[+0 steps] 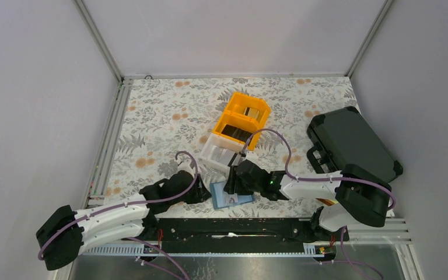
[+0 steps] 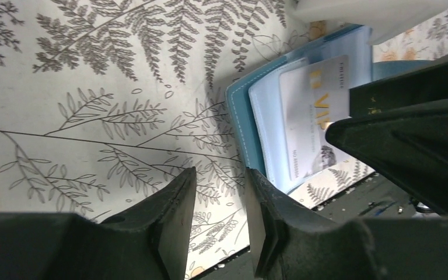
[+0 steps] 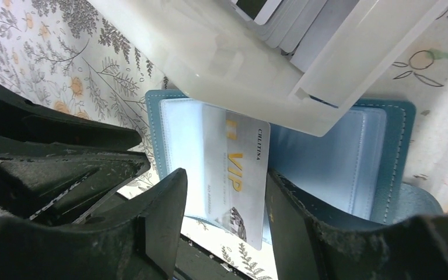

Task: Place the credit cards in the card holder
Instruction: Insert the credit card into the card holder.

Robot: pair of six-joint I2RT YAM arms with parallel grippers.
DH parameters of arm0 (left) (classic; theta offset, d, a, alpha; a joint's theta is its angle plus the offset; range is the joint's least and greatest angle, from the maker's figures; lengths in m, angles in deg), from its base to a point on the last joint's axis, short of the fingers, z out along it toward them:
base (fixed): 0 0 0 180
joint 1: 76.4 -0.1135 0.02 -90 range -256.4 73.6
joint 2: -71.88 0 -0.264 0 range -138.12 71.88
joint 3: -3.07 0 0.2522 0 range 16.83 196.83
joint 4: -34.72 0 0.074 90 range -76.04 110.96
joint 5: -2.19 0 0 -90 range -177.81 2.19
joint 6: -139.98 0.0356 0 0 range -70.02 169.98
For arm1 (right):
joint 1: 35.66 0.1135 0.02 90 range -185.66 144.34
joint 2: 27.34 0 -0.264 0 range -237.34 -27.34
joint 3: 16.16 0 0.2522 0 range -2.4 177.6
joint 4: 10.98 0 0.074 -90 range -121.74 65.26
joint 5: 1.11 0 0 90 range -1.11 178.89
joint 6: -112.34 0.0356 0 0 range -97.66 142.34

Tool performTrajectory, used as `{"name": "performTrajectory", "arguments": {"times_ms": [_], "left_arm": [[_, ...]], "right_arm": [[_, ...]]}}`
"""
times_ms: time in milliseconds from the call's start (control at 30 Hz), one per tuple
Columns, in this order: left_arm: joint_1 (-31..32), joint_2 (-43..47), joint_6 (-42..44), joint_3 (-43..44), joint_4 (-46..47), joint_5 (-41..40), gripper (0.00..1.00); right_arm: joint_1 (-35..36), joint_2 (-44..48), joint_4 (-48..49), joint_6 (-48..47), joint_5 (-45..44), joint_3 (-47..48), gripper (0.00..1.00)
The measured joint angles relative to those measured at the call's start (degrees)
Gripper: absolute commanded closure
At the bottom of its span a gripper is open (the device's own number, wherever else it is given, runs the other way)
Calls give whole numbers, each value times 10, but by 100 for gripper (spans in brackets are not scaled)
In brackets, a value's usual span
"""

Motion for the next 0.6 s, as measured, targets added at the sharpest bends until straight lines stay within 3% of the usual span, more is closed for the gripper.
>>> {"name": "performTrajectory", "arguments": {"times_ms": [300,600], "left_arm": [[0,8,-26,-19,68,20,56],[0,-21,-42,-19,95,21,62]], "right_arm": [[2,6,-46,-35,-21,25,41],[2,6,-58,-40,-29,25,43]]}}
